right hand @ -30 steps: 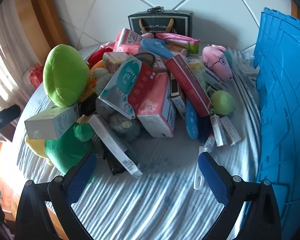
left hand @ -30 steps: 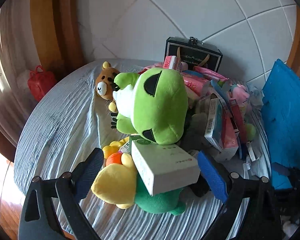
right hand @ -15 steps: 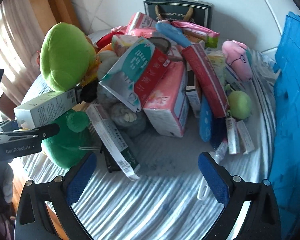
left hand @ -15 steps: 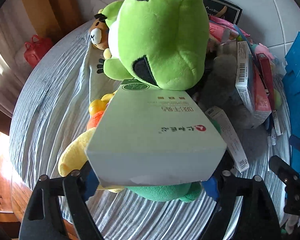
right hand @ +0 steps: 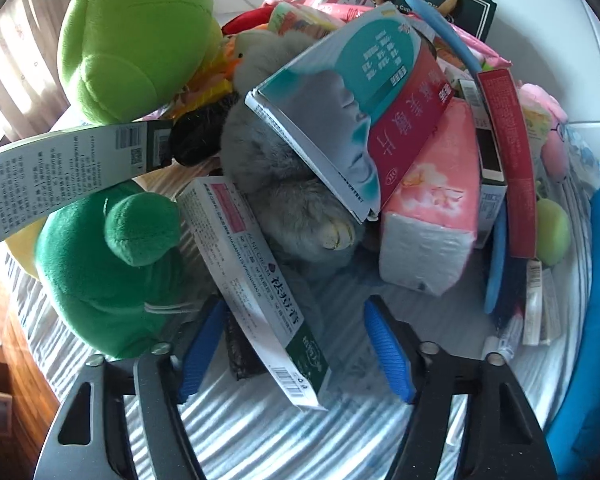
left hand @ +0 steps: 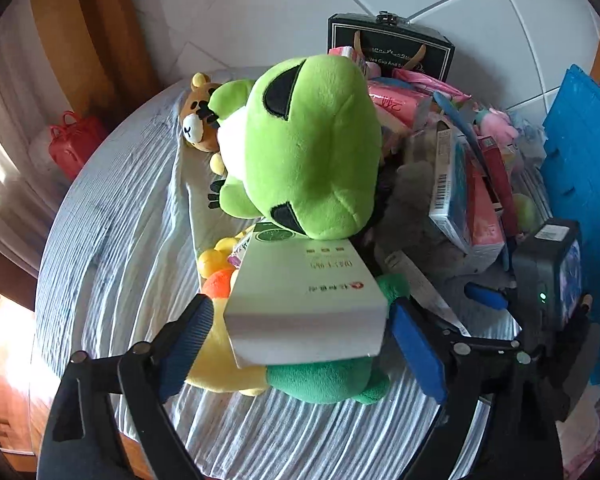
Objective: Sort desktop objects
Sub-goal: 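Grasp the large white box with left tool while right tool grasps slim white box, then carry the large white box and slim white box over the blue crate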
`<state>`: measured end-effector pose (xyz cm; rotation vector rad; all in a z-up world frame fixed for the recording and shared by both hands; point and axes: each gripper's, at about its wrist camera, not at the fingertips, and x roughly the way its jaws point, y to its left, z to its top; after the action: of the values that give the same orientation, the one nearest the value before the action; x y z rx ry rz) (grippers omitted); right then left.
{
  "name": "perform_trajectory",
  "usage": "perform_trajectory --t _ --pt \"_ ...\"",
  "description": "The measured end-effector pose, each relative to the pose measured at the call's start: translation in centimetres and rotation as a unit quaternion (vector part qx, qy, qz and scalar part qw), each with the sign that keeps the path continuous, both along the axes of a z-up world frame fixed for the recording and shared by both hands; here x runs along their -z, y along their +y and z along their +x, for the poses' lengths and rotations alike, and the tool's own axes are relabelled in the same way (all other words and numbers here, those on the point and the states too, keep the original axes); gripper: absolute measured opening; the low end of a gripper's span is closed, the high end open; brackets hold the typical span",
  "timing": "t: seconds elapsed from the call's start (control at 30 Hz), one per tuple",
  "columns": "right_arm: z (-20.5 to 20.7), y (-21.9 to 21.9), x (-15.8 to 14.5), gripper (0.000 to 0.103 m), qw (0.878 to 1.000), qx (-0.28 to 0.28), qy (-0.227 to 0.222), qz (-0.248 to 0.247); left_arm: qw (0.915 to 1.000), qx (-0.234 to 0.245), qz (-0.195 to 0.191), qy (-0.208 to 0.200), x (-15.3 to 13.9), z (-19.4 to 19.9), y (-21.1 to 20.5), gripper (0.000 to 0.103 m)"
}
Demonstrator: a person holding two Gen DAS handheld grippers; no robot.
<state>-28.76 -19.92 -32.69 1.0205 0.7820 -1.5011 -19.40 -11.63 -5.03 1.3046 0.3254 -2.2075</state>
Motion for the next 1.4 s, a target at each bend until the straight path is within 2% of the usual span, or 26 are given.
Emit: perform_trajectory --t 0.03,0.07,0.1,0.13,0.3,0.53,0.67,0.73,0.87,1.07,1.17,1.3,1.4 --pt "-0.2 0.0 0.2 0.054 1.000 0.004 -0.009 0.000 0.9999 -0.007 0.003 -0.008 0.6 -0.6 -0.6 0.091" --pt "-0.3 0.0 0.2 0.040 1.000 0.005 -0.021 -0.004 0.9999 -0.009 0.009 -0.008 1.2 -0.9 -1.1 0.091" --pt "-0.3 0.2 0.1 0.035 0.999 0.006 -0.032 -0.011 0.9997 -0.011 0.018 -0.010 1.9 -1.2 -1.4 0.080" --pt "-0.3 0.3 -0.1 0.034 0.999 0.007 -0.033 -0.014 0.9994 -0.011 0.032 -0.011 2.5 -1.2 -1.6 0.076" --pt "-0.1 1.9 -3.3 0.025 0.998 0.008 -0.039 -0.056 0.9994 -0.009 0.020 0.027 1.9 0.8 -0.8 0.075" --pt "-0.4 3.9 -11.2 0.021 0.989 0.002 -0.023 -0.143 0.9952 -0.017 -0.019 0.095 -3.1 4.5 1.0 0.075" --pt "0.6 4.7 -13.6 0.021 0.986 0.005 -0.012 -0.166 0.9888 -0.005 -0.047 0.142 -6.6 5.4 2.5 0.075" --pt "0.1 4.9 -15.3 0.021 0.983 0.011 -0.013 -0.183 0.9836 0.006 -0.065 0.168 -8.6 5.6 3.6 0.075" --pt "-0.6 7.5 -20.2 0.021 0.972 0.028 0.013 -0.234 0.9727 0.040 -0.093 0.209 -11.9 4.7 6.1 0.075" --pt "-4.3 13.3 -27.3 0.021 0.950 0.107 0.070 -0.286 0.9539 0.134 -0.099 0.250 -15.6 0.6 11.9 0.075" --pt "-7.0 17.1 -30.3 0.021 0.937 0.156 0.104 -0.293 0.9409 0.194 -0.092 0.262 -17.4 -2.4 15.6 0.075" --pt "-11.3 22.3 -33.9 0.021 0.921 0.220 0.145 -0.287 0.9241 0.274 -0.059 0.260 -19.4 -7.0 21.2 0.075" --pt "-15.3 25.6 -35.5 0.021 0.918 0.251 0.153 -0.267 0.9126 0.324 -0.061 0.243 -20.6 -10.8 26.2 0.075"
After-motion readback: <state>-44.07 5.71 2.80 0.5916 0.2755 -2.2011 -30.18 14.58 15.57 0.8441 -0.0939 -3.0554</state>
